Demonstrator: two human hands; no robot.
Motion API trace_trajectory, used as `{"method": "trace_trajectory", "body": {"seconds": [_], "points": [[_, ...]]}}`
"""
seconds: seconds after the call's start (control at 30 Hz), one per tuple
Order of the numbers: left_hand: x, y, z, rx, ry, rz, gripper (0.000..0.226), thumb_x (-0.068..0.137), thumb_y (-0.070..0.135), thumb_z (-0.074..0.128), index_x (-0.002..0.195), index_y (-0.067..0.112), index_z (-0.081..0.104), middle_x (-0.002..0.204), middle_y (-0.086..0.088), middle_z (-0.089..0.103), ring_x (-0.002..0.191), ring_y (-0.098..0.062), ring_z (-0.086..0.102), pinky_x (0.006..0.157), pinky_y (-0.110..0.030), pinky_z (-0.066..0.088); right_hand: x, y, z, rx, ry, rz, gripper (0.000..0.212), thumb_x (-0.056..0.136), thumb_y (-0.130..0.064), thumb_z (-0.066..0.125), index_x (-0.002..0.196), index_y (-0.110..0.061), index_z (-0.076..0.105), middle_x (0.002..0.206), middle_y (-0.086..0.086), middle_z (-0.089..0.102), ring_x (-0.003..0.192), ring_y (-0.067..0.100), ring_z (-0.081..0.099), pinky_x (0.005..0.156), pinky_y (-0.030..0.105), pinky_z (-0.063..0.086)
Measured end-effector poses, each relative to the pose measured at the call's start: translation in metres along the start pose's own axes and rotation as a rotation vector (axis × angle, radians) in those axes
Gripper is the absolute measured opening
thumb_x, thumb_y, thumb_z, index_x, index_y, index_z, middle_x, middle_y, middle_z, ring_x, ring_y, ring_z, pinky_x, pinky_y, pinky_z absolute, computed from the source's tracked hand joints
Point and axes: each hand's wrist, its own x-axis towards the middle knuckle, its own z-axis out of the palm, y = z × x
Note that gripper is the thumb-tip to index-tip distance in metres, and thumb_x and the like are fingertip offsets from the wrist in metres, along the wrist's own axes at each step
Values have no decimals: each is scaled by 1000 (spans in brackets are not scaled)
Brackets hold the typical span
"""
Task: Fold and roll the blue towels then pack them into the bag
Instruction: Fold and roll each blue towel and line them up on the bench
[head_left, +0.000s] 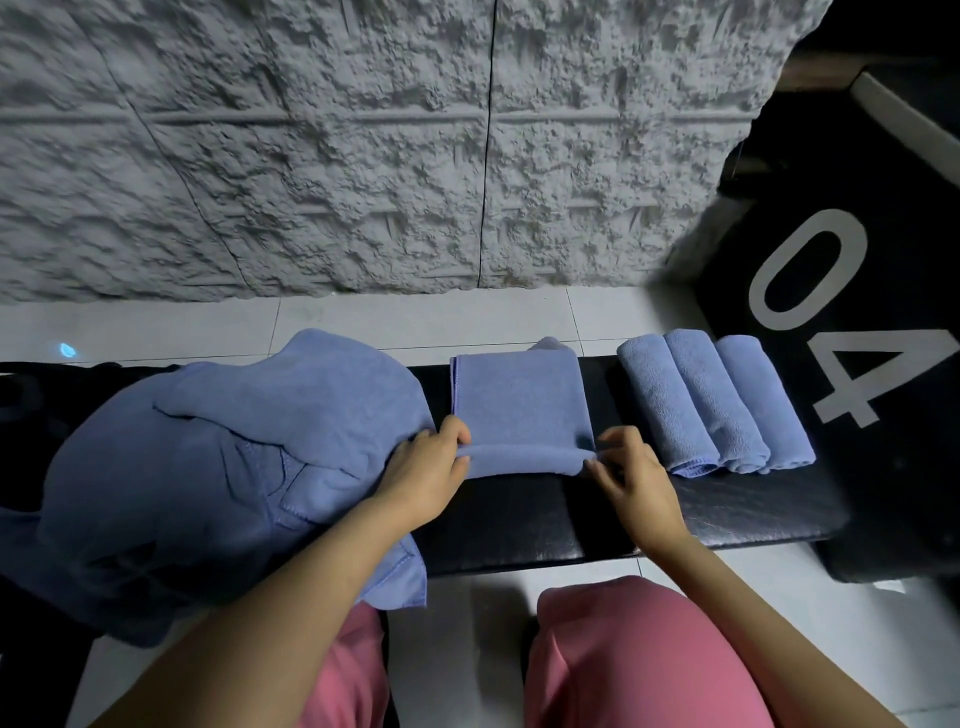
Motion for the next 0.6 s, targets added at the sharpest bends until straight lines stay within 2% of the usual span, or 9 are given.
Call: {"method": "trace_trajectory", "body": {"seconds": [0.1,0.2,0.33,0.4,0.47,0.53,0.6], "points": [[0,2,0,-22,-46,-23,12,94,24,41,104,18,37,90,-1,58,78,-23,52,75,-31,37,1,-2,-1,75,-43,109,29,87,-28,64,102,-25,40,83,-2,63,80,21,58,72,39,47],[-1,5,-2,5,-62,-14,11,95,25,40,99,20,32,84,2,56,73,-21,47,75,-29,30,3,-7,0,79,-75,158,28,86,-23,65,101,-18,42,78,-1,61,76,23,58,69,37,45],[-2,7,-1,75,-21,-14,18,94,29,43,106,15,39,93,-4,62,84,-26,57,73,-30,34,6,-6,3,-135,-81,72,21,86,-29,63,97,-17,51,87,-1,59,85,20,49,66,34,39],[-1,3,0,97,32,-3,20,93,30,47,107,17,42,101,-2,58,94,-24,54,76,-30,36,6,-5,2,-174,-47,33,19,85,-29,65,95,-19,54,90,-2,57,85,17,44,66,34,40],[2,0,0,91,98,74,17,91,27,53,105,19,47,107,4,53,102,-19,47,83,-29,38,4,-5,0,-205,27,-90,15,83,-21,70,91,-19,58,90,-8,55,83,14,41,65,32,41],[3,-1,0,65,122,188,10,91,18,56,100,20,55,106,7,53,99,-14,44,84,-28,40,1,-5,-2,-204,50,-198,14,81,-14,72,86,-22,61,83,-17,55,79,11,40,64,27,40],[3,-1,2,62,99,247,9,92,15,56,96,19,62,103,8,58,94,-12,44,85,-30,42,-3,-5,-4,-197,42,-275,12,82,-15,71,87,-25,66,83,-21,58,80,11,42,66,22,40]]}}
